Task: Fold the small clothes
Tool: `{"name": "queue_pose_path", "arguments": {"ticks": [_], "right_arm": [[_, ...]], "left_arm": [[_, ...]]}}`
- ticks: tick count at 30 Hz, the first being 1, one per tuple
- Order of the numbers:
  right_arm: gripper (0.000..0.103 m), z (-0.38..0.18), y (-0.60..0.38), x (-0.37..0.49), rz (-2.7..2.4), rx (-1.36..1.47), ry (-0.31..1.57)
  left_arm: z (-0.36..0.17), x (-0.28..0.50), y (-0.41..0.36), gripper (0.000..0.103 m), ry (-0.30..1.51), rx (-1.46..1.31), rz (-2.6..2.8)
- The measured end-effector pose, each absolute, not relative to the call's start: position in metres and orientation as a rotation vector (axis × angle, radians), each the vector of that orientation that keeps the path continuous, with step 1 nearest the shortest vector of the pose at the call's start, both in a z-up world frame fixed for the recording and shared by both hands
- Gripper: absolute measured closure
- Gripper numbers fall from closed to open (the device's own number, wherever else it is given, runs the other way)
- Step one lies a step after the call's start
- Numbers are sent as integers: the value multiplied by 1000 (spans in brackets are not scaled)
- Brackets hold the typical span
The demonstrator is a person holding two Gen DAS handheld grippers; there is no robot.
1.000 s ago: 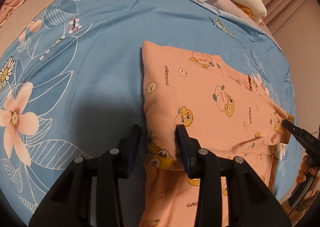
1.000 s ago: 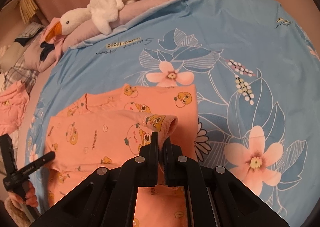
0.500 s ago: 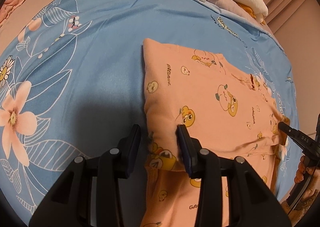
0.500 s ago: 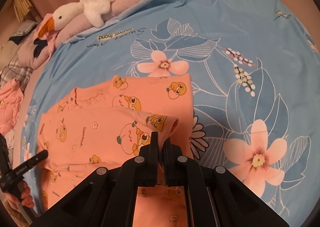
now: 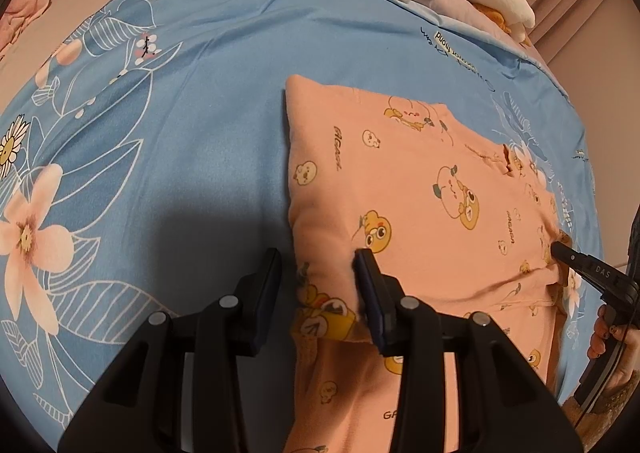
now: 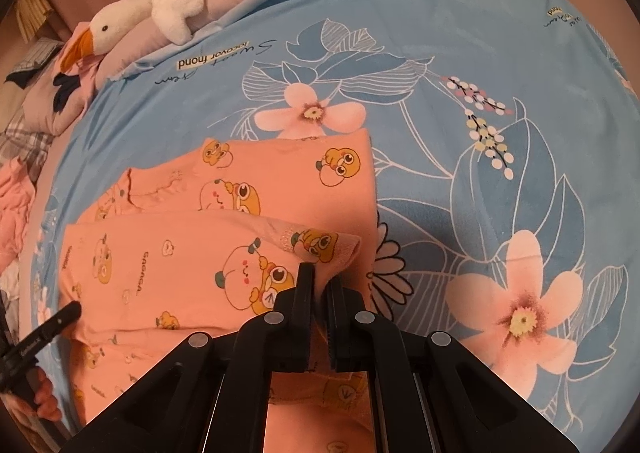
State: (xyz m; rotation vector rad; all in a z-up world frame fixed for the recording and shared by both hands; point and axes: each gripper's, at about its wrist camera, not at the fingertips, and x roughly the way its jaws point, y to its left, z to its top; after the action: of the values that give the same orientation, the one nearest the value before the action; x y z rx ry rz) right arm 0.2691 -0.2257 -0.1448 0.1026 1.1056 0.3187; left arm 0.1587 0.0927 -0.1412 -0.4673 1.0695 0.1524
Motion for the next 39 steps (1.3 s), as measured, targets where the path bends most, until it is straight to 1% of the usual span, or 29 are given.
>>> {"name": "queue_pose_path", "arguments": {"ticks": [10, 17, 19, 21, 23, 30, 35, 37, 39], "right_arm": [[98, -149, -227, 273, 304, 107, 1108], [98, -142, -240, 273, 288, 173, 1102], [92, -136, -245, 269, 267, 167, 1080], [73, -129, -252, 264, 226, 154, 1054], [67, -123, -261, 258, 218, 172, 1028], [67, -126, -264, 236, 294, 226, 1031], [67, -135, -251, 229, 320, 215, 1047], [75, -141, -248, 230, 307, 198, 1060], [98, -142, -247, 230, 302, 179, 1057]], "left_arm": [[-142, 158, 93, 63, 1068, -463, 150], [-142, 157, 92, 62, 1063, -463, 150], [-141, 155, 93, 62, 1060, -467, 147], [-139, 152, 94, 62, 1061, -472, 146], [-137, 149, 93, 62, 1059, -475, 146], [-133, 130, 89, 62, 1046, -485, 135], [-136, 125, 86, 62, 1049, -486, 133], [-136, 124, 85, 62, 1049, -484, 135], [-136, 125, 85, 62, 1049, -478, 136]]}}
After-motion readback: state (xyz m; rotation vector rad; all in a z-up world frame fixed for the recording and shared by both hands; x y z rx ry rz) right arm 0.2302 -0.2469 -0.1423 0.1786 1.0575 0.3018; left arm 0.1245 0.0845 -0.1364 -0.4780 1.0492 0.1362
